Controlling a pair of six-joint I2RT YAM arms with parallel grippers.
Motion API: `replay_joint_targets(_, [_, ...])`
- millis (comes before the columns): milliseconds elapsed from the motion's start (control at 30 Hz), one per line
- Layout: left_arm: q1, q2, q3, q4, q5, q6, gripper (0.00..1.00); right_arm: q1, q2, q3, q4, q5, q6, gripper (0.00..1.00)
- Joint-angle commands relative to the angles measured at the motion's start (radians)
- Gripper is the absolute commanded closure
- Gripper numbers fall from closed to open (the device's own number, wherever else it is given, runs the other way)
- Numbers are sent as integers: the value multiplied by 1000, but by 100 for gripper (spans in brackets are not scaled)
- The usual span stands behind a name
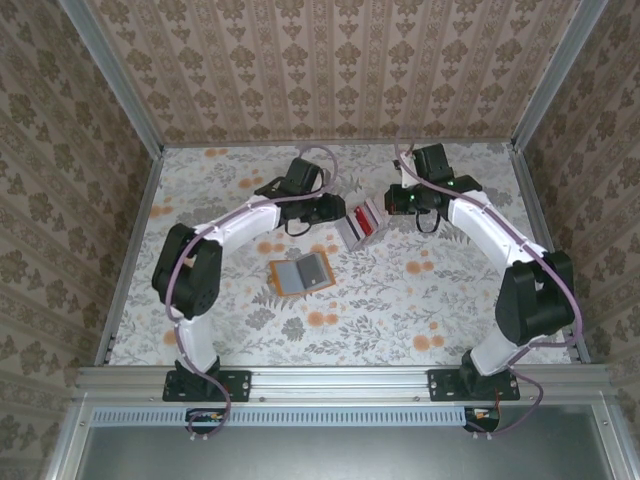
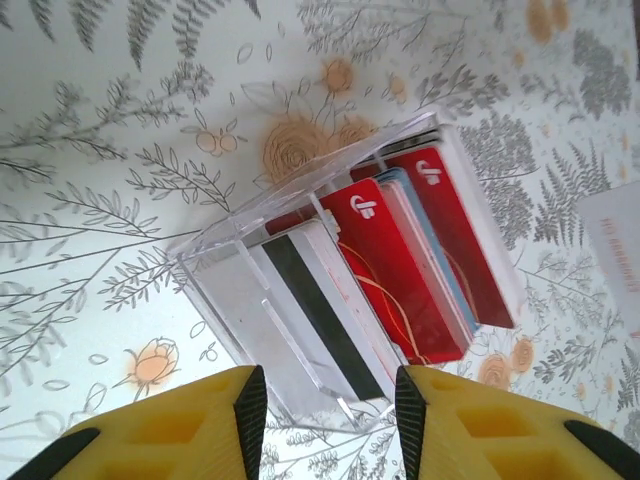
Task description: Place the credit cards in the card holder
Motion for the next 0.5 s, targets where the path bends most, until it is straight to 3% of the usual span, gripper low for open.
replay_joint_targets(0, [15,-74,-78,-37,-60,45,58,-1,-66,-79,128,-129,74,94])
replay_joint_targets(200, [30,-223,-260,-38,-139,40,58,42,-85,-203,337,-290,162,94])
replay_joint_targets(467, [45,-421,-474,-107,-231,9,58,178,-51,-304,514,-320,248,94])
